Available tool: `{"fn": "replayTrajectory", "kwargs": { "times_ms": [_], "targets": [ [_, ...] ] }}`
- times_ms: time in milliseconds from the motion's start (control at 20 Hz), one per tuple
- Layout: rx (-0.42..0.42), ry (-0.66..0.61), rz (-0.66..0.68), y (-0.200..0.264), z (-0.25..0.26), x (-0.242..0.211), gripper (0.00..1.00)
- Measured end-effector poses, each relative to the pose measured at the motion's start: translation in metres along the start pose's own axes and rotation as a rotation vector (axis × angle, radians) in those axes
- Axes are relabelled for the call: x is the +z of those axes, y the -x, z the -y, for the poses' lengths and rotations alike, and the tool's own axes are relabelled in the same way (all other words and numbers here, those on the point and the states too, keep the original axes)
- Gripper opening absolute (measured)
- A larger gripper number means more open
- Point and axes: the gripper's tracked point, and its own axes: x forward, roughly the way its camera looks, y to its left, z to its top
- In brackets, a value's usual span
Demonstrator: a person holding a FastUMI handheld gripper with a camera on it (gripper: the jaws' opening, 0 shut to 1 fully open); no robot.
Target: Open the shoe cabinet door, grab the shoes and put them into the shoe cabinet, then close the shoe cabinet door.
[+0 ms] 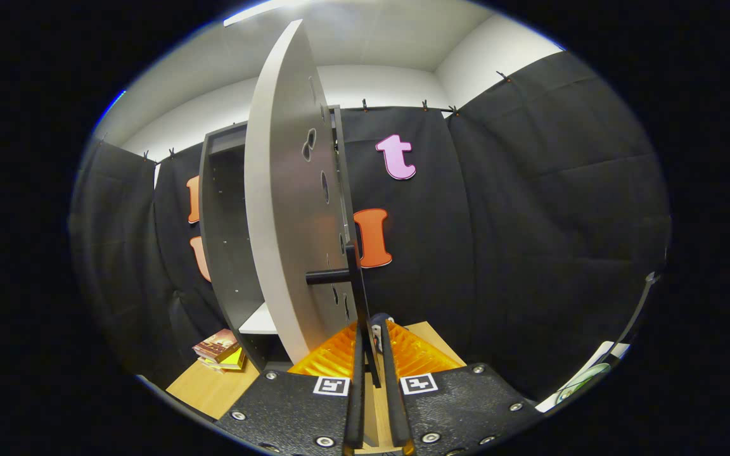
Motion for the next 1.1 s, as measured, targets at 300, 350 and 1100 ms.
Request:
{"fn": "replayTrajectory", "kwargs": {
  "times_ms": [300,350,1100],
  "targets": [
    [-0.017,0.007,0.032,0.010,0.007,0.008,0.16],
    [-0.025,0.008,0.038,0.015,0.010,0.011,0.16],
    [-0.012,0.046,0.142,0.069,-0.055,0.058,0.19]
  ]
}}
